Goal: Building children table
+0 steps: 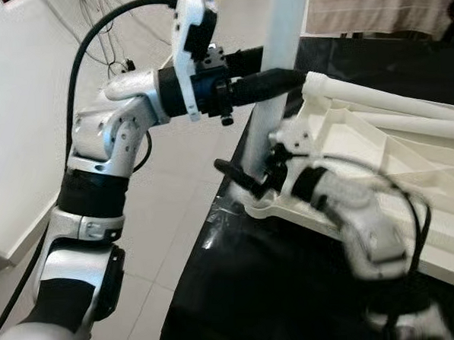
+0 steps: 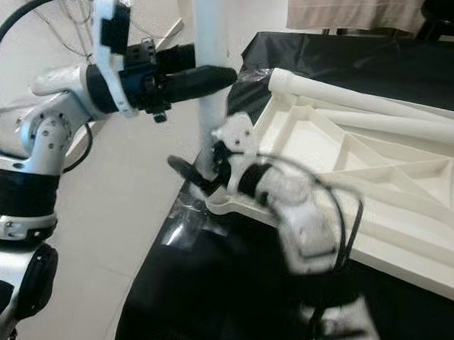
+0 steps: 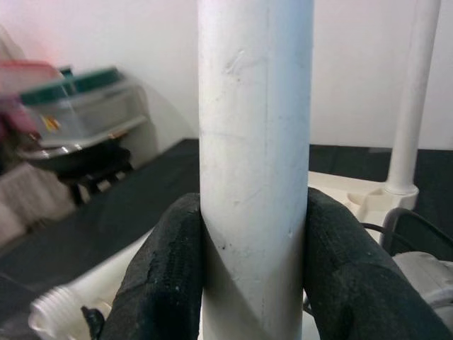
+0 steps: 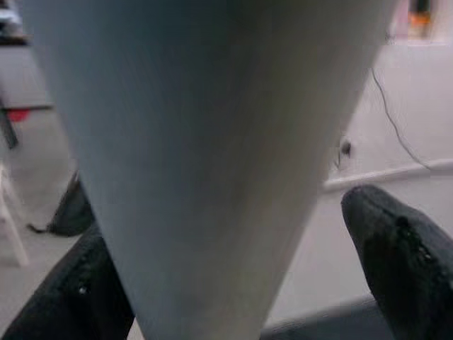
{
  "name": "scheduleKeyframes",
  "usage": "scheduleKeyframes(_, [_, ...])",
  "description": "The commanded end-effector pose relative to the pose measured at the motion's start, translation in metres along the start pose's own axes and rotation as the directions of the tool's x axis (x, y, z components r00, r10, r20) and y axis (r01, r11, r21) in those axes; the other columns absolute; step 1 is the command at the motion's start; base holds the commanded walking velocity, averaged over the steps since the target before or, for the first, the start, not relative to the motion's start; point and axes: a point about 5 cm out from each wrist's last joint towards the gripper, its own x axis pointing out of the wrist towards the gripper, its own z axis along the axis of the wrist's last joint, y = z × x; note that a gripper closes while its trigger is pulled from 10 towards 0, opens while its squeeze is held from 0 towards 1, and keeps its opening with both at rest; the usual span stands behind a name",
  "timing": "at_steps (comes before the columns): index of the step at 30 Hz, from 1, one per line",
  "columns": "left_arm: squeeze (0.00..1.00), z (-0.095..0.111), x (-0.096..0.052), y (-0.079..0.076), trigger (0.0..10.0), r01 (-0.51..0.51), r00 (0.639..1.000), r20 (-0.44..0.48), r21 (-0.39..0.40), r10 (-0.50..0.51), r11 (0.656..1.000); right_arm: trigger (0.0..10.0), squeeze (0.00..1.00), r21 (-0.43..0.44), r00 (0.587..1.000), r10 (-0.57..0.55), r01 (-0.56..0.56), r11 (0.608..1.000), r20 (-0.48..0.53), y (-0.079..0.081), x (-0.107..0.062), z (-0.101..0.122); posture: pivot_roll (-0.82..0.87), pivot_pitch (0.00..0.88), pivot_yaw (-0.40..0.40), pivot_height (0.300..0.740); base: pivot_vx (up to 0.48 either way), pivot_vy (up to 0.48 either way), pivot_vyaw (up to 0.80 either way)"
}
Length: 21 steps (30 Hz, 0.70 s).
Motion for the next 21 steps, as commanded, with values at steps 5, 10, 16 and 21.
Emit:
scheduleKeyframes(5, [0.0, 0.009, 0.049, -0.043, 0.0, 0.182, 0.983, 0.022, -0.026, -0.181, 0.983, 10.0, 0.0, -0.038, 0.979, 0.201, -0.202, 0.979, -0.047, 0.002, 0.021, 0.0, -0.06, 0.188, 0.098, 0.74, 0.0, 0.0, 0.0])
scheduleKeyframes(10, [0.0, 0.023, 0.069, -0.047, 0.0, 0.177, 0.984, 0.039, -0.024, -0.176, 0.984, 9.8, 0.0, -0.055, 0.966, 0.25, -0.254, 0.966, -0.067, -0.002, 0.025, -0.001, -0.05, 0.191, 0.089, 0.74, 0.0, 0.0, 0.0])
scheduleKeyframes(16, [0.0, 0.033, 0.076, -0.046, 0.0, 0.167, 0.983, 0.078, -0.016, -0.165, 0.986, 10.0, 0.0, 0.03, 0.949, 0.316, -0.316, 0.948, -0.014, -0.007, 0.028, 0.002, -0.05, 0.187, 0.085, 0.74, 0.0, 0.0, 0.0])
scheduleKeyframes(21, [0.0, 0.036, 0.077, -0.057, 0.0, 0.278, 0.948, 0.178, -0.058, -0.264, 0.959, 5.9, 0.0, 0.16, 0.902, 0.42, -0.432, 0.888, 0.103, 0.011, 0.027, 0.005, -0.06, 0.178, 0.083, 0.74, 0.0, 0.0, 0.0])
